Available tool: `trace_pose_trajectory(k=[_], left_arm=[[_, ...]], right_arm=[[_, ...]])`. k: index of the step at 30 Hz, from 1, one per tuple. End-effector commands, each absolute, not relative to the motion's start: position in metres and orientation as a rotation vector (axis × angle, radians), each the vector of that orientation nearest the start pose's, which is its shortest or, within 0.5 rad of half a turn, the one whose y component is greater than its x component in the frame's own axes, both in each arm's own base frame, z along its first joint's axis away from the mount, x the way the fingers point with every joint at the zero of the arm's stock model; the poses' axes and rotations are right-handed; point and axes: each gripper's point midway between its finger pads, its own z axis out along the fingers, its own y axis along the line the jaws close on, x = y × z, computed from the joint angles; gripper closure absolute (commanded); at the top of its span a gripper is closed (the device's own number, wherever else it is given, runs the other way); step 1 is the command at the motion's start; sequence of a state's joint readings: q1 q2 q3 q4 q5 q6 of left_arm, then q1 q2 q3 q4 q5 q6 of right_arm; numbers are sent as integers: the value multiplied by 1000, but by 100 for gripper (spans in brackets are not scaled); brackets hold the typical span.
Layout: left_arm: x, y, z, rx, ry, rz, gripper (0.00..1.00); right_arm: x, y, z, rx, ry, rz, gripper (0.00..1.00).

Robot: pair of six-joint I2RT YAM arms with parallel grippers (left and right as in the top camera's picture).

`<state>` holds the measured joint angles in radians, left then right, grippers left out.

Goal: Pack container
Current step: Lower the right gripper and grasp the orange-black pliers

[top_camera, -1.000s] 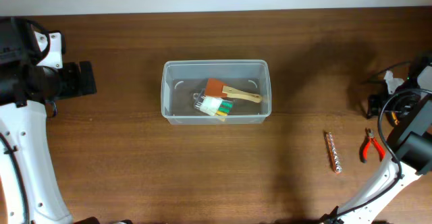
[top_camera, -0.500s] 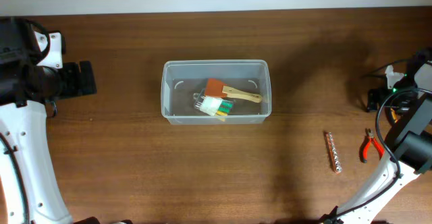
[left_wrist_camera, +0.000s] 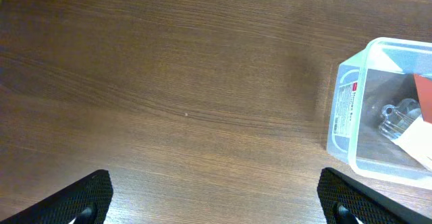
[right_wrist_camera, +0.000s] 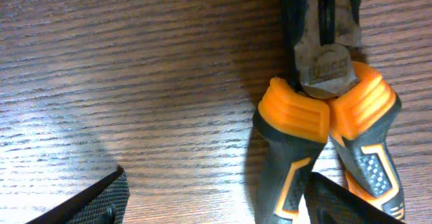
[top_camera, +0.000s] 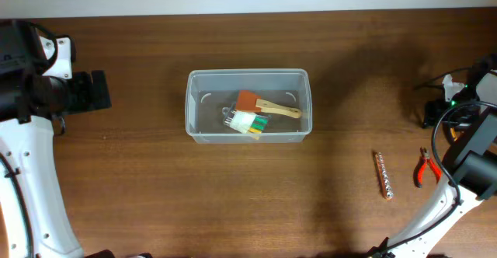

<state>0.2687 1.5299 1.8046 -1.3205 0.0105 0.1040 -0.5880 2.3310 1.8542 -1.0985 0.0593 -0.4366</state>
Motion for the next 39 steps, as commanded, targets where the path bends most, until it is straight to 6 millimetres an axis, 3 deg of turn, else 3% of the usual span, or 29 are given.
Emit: trace_pose_trajectory(k=[1, 16, 18, 23, 31, 39], left_arm=[[341, 95, 293, -237, 2599, 129, 1], [341, 95, 293, -237, 2596, 130, 1], [341, 95, 293, -237, 2596, 130, 1], [341, 95, 293, -237, 2599, 129, 1], [341, 95, 293, -237, 2599, 129, 1], [341, 95, 293, -237, 2599, 129, 1]], right_arm=[[360, -254, -16, 265, 3205, -80, 17], [352, -259, -16, 262, 3218, -66, 16], [352, -259, -16, 261, 3218, -66, 20], [352, -260, -16, 262, 3216, -68, 41], [353, -260, -16, 263, 3213, -72, 58], [353, -260, -16, 319, 3208, -74, 60]])
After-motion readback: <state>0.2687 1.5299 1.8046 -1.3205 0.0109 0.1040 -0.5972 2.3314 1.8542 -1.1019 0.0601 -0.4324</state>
